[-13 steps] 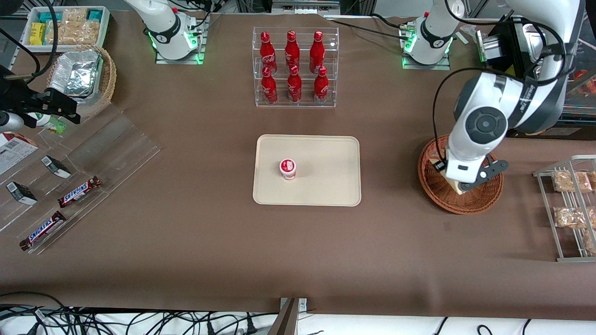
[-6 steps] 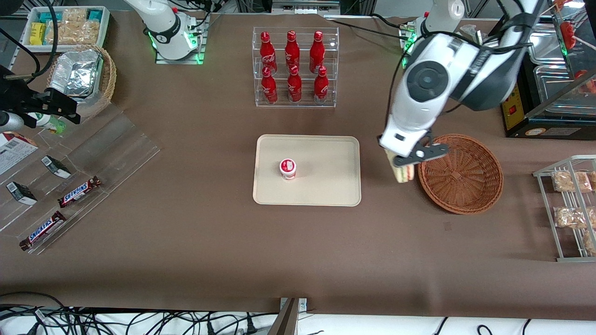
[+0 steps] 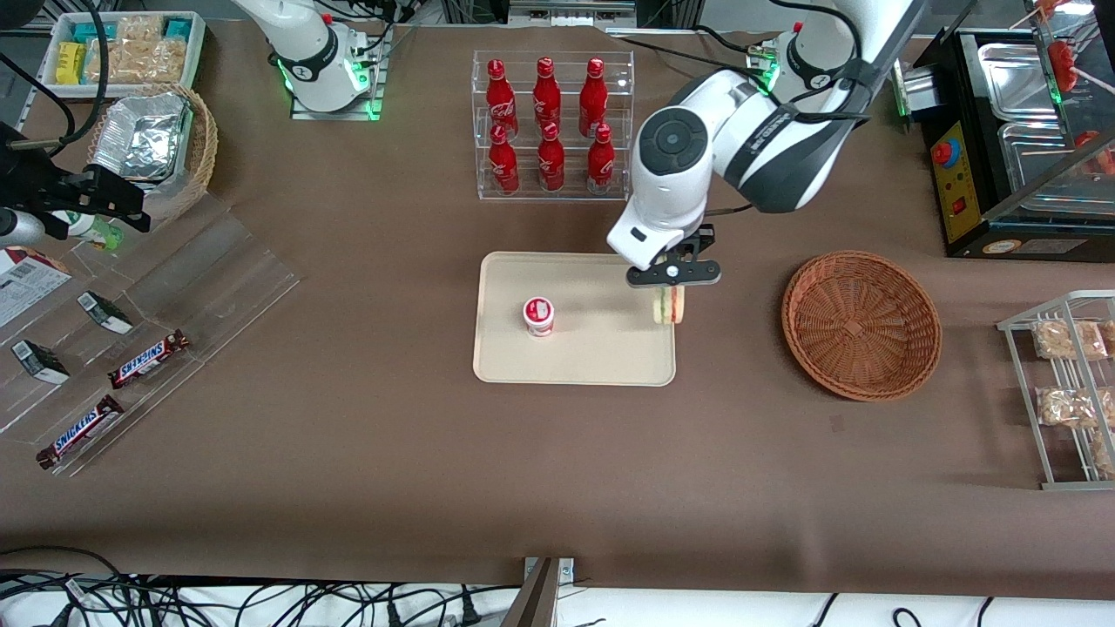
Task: Place sandwich from basket to tray
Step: 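Lift the sandwich and carry it with the left gripper over the tray, then lower the sandwich onto the tray beside the strawberry cup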
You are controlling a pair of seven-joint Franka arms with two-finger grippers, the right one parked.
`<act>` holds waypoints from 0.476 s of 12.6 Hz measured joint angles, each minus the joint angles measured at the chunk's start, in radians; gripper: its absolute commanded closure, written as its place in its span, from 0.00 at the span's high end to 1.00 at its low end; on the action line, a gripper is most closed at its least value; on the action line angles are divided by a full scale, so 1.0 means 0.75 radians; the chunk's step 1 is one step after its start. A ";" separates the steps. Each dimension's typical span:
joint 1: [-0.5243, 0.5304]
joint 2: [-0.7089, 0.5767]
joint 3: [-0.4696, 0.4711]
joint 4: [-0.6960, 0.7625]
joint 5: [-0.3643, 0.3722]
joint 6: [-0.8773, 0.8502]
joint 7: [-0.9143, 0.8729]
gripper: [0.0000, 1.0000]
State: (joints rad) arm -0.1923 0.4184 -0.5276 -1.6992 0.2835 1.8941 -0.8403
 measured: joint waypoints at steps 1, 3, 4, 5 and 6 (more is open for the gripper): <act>-0.016 0.032 0.000 0.000 0.042 0.036 -0.025 0.36; -0.051 0.106 0.001 0.000 0.135 0.095 -0.106 0.36; -0.073 0.141 0.001 0.000 0.182 0.118 -0.162 0.36; -0.092 0.171 0.001 0.001 0.212 0.143 -0.206 0.36; -0.107 0.194 0.002 0.001 0.232 0.174 -0.237 0.36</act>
State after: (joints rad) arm -0.2727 0.5642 -0.5262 -1.6985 0.4571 2.0249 -1.0179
